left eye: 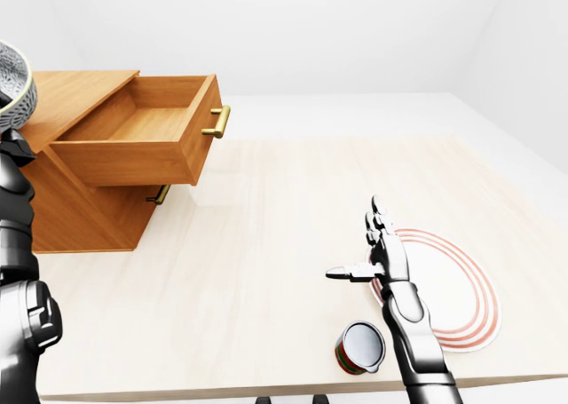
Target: Put the bowl on top of the cabinet.
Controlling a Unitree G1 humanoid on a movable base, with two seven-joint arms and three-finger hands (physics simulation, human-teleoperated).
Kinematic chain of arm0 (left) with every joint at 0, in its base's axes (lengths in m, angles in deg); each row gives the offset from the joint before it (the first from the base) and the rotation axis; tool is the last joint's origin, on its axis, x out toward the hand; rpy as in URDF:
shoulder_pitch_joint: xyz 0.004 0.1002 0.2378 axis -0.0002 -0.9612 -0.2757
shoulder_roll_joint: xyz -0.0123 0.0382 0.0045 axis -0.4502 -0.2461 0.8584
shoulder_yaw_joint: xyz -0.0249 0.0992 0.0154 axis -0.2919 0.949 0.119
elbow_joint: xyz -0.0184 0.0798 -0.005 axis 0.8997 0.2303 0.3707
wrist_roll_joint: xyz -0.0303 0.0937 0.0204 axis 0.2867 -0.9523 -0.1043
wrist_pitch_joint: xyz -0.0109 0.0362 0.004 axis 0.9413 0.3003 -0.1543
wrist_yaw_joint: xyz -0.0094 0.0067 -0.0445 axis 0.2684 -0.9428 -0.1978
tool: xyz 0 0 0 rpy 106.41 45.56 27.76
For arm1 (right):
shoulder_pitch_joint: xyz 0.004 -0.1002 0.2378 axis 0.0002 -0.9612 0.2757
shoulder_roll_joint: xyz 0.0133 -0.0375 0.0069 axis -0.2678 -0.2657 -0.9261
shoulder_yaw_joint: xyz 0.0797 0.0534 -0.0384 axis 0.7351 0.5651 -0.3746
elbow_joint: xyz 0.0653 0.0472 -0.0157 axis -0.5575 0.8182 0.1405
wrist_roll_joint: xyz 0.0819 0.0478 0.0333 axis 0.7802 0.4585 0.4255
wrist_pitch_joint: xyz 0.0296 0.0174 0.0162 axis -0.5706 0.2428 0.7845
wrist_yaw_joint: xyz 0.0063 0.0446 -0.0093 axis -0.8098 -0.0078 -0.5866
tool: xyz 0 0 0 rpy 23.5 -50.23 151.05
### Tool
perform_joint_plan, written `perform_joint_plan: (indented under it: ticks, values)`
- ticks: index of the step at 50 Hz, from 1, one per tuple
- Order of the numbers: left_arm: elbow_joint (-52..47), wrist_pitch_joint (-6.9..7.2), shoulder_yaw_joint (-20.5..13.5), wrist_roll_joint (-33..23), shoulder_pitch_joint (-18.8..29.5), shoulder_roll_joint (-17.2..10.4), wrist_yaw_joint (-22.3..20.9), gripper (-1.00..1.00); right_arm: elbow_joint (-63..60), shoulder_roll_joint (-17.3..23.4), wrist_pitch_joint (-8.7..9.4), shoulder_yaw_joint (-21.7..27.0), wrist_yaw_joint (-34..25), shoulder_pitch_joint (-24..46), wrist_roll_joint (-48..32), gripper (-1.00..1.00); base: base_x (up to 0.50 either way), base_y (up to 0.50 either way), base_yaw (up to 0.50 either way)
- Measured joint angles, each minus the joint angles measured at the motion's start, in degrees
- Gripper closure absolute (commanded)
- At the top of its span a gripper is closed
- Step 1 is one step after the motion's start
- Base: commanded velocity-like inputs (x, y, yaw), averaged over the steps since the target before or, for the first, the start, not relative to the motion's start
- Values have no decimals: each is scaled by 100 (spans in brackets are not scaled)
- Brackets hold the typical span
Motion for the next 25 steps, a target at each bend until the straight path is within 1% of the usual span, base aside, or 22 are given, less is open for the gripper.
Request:
perform_joint_plan:
  ticks: [19,20,21,25]
  values:
    - [354,0,36,122,263,-17,0,97,-102,-6,28,-7,9,-54,-19,-100,0,0,0]
    - [363,0,34,123,270,-17,0,76,-101,-7,28,-8,10,-54,-20,-100,0,0,0]
    - [364,0,42,116,275,-19,-1,-100,-101,-7,29,-9,11,-54,-22,-100,0,0,0]
    - [410,0,5,121,386,-73,1,-100,-97,-9,32,-13,14,-51,-28,-100,0,0,0]
